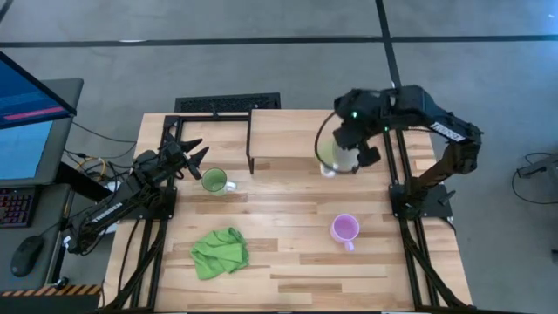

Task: Stack small to large cups/mugs on shelf
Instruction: Put the yellow mug on the shelf

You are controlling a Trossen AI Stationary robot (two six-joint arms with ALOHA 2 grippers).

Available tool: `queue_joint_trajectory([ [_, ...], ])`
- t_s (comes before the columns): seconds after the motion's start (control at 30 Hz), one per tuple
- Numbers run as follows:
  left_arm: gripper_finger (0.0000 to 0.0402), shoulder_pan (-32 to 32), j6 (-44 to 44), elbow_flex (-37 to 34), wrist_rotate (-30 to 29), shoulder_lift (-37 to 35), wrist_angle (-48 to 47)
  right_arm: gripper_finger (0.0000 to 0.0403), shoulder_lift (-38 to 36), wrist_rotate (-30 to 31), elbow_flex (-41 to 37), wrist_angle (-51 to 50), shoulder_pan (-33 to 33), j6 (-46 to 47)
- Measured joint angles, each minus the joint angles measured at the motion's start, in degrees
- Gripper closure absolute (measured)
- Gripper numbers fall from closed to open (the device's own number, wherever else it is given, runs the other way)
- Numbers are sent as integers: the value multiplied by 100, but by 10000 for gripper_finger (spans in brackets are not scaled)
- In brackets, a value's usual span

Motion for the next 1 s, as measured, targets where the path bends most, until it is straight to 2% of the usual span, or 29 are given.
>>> queue_joint_trajectory([
  [0.23,216,-2,78,0,-2,0,0,384,55,-177,0,9,-1114,-651],
  [0.4,216,0,75,0,-2,0,0,384,135,-465,-7,10,-1582,-991],
  [1.0,216,0,-204,0,0,0,0,384,276,-702,-205,11,-1841,-1718],
])
